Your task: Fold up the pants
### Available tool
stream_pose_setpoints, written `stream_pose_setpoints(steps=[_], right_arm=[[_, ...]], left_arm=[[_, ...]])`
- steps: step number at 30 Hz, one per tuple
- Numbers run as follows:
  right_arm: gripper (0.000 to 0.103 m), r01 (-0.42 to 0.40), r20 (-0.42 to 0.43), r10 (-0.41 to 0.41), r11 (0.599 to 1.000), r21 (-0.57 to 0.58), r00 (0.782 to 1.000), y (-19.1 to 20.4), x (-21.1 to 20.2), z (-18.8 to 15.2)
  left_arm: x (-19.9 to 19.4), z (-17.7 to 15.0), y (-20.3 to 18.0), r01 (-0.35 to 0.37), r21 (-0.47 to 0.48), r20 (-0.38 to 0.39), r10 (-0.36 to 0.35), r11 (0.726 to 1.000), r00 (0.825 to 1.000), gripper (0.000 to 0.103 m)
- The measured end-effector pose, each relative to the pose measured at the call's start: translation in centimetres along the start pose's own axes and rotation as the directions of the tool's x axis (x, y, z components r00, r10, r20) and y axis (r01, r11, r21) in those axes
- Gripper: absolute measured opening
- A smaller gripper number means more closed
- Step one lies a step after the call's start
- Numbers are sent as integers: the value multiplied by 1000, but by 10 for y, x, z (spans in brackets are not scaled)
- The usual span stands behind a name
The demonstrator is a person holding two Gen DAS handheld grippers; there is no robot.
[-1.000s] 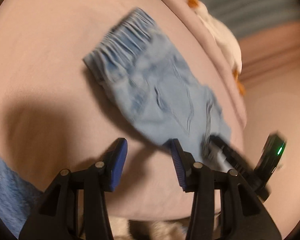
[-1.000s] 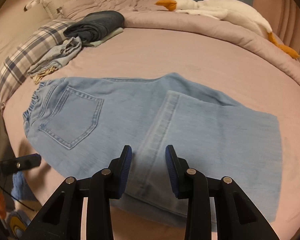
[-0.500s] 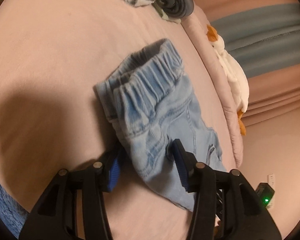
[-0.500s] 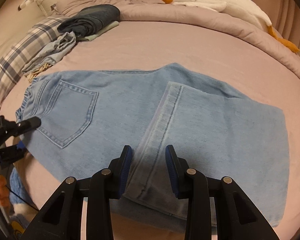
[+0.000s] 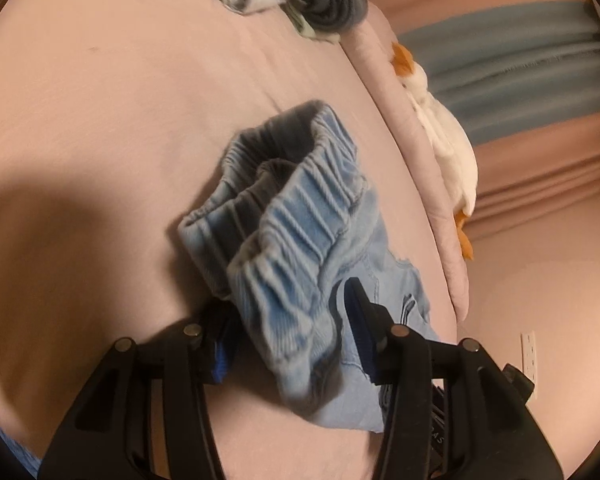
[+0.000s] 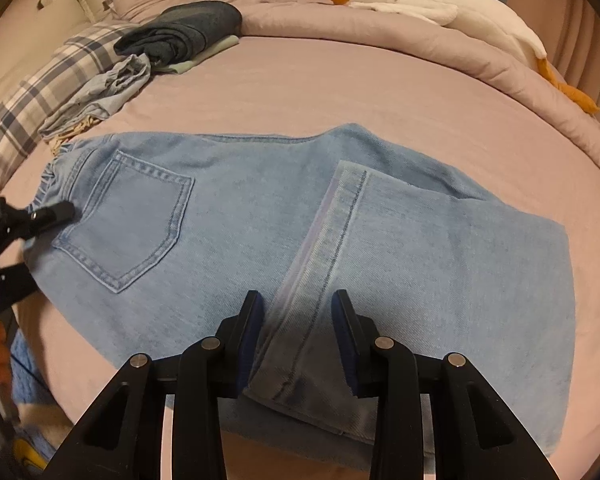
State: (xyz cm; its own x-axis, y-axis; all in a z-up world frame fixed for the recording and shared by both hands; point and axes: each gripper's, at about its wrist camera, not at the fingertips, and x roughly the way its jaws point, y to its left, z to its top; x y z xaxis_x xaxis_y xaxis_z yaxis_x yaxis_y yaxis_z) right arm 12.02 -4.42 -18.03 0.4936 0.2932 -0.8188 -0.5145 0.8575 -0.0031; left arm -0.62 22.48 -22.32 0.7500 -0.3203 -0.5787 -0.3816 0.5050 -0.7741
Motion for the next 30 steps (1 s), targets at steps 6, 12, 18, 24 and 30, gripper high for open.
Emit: stream_pose_setpoints(steps=[6, 12, 18, 24, 30], right_arm=[[38, 9, 0, -9, 1000, -6, 1000, 2, 1, 0], [38, -8, 76, 7, 1000, 11, 997, -1, -19, 8], [38, -48, 62, 45, 998, 46, 997, -7, -10, 40], [37, -82, 12, 81, 993, 82, 997, -1, 32, 71], [37, -19, -66, 19, 1000, 12, 998, 14, 55, 73]], left_arm=[[-4, 0, -5, -26, 27, -10, 26, 999, 1000, 31], [-18, -11, -50, -118, 252, 91, 97, 961, 991, 27], [-23, -14, -72, -131, 355, 138, 87, 926, 987, 27], [-21, -13, -72, -136, 378, 131, 92, 916, 987, 27], [-21, -10, -77, -127, 397, 111, 90, 909, 990, 27]])
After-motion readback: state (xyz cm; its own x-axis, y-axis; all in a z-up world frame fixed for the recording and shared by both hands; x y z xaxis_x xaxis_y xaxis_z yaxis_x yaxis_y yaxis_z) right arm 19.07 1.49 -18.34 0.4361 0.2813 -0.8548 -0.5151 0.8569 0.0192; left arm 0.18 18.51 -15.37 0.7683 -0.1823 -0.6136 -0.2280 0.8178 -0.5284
